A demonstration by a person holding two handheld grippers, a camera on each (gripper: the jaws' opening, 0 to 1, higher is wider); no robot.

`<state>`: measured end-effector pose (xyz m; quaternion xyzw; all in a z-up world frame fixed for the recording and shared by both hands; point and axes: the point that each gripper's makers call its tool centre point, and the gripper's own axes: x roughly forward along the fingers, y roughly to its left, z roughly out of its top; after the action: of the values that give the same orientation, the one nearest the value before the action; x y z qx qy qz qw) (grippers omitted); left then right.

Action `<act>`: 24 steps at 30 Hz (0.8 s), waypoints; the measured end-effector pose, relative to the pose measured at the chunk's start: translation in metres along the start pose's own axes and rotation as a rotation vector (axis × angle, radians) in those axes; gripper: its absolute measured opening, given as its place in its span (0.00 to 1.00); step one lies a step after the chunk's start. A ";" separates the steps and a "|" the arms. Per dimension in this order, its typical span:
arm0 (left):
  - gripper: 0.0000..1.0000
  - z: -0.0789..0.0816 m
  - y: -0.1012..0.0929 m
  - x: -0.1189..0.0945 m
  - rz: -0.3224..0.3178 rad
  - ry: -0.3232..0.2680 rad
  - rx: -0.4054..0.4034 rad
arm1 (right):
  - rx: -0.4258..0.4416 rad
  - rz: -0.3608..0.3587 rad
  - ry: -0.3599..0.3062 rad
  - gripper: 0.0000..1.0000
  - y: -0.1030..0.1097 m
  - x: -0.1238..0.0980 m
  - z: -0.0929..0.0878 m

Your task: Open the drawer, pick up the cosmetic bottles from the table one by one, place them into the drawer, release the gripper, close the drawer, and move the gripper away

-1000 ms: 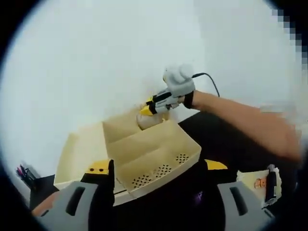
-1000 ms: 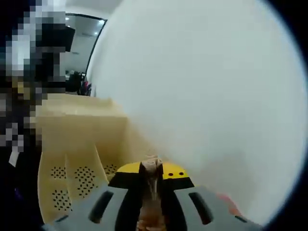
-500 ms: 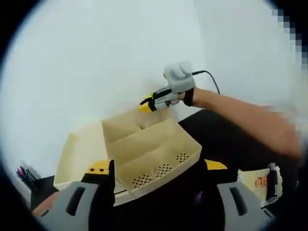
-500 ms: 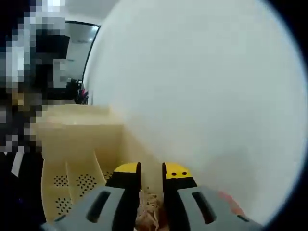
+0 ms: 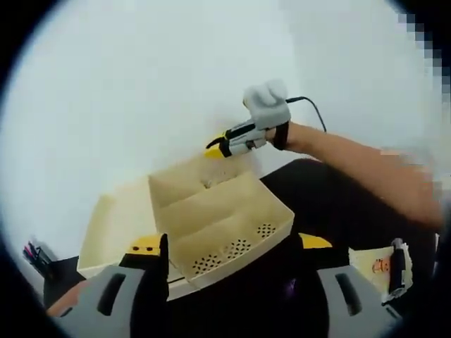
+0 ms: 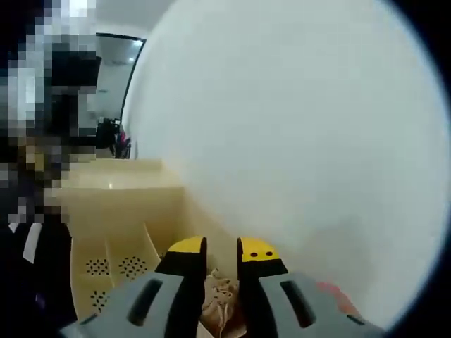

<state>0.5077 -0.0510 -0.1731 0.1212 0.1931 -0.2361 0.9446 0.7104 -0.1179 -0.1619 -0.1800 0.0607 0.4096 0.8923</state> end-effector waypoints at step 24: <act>0.62 -0.018 0.024 -0.083 0.084 -0.053 -0.025 | 0.007 -0.053 0.004 0.17 0.035 -0.095 0.023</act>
<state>0.4469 0.0087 -0.1507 0.1111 0.1659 -0.1969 0.9599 0.6203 -0.1557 -0.1256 -0.1791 0.0592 0.3851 0.9034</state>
